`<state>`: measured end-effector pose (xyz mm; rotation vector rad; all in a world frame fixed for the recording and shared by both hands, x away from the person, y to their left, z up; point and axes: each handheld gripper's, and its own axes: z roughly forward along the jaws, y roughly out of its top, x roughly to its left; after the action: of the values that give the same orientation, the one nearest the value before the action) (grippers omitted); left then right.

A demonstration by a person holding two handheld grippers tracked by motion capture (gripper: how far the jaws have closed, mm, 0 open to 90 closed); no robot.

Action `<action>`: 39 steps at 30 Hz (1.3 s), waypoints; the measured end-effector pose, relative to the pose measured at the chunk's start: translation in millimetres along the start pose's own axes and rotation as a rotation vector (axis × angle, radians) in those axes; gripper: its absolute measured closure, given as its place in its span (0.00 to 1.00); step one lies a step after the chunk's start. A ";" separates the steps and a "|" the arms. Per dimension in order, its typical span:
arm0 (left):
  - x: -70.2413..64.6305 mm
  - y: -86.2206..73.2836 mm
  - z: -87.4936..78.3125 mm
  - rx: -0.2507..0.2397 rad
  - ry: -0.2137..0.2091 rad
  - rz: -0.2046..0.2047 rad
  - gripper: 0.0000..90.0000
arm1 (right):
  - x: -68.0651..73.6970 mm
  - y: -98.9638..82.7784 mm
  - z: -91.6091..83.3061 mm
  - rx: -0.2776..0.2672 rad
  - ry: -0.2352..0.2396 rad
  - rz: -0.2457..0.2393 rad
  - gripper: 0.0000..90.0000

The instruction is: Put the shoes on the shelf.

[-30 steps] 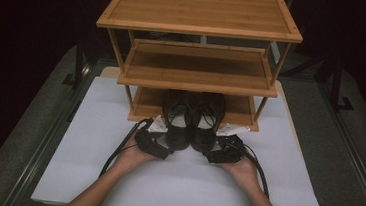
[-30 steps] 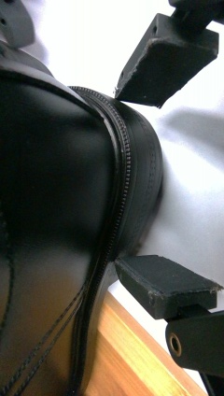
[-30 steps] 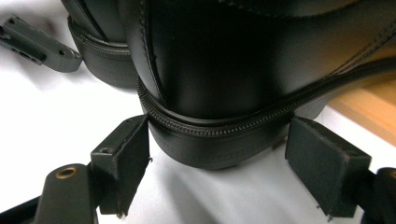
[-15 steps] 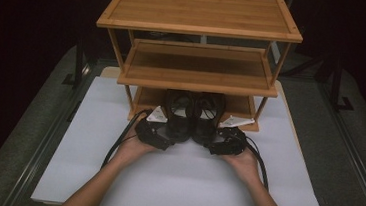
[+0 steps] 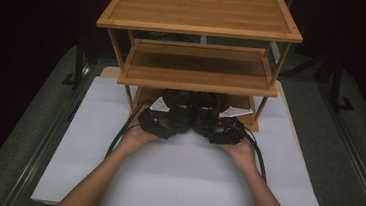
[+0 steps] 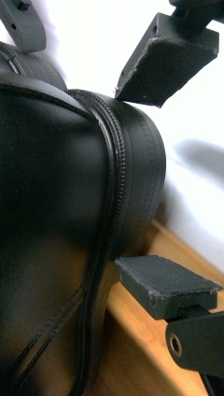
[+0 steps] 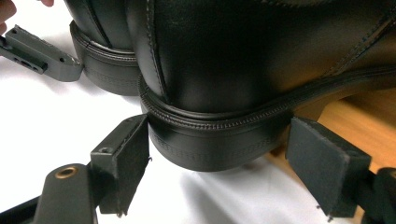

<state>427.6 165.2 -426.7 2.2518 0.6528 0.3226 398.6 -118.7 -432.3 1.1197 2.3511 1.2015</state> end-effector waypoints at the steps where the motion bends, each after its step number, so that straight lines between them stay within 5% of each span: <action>1: 1.8 0.8 1.4 0.002 0.003 0.002 0.18 | -2.1 2.3 2.7 0.001 -0.007 -0.001 0.24; 18: 24.2 14.9 28.9 0.061 0.062 0.019 0.18 | -27.9 16.8 29.8 0.033 -0.048 -0.014 0.24; 19: 24.8 14.4 29.9 0.060 0.048 0.016 0.18 | -30.3 14.7 32.0 0.052 -0.075 -0.047 0.24; 22: 26.2 11.2 30.9 0.055 0.043 -0.018 0.18 | -30.0 12.6 33.3 0.036 -0.044 0.002 0.24; 39: 29.5 9.7 20.1 0.038 0.028 -0.038 0.17 | -31.7 9.3 18.3 0.028 -0.026 0.031 0.23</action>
<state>464.1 163.6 -432.5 2.2713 0.7210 0.3256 434.4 -128.5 -439.5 1.1782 2.3460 1.1606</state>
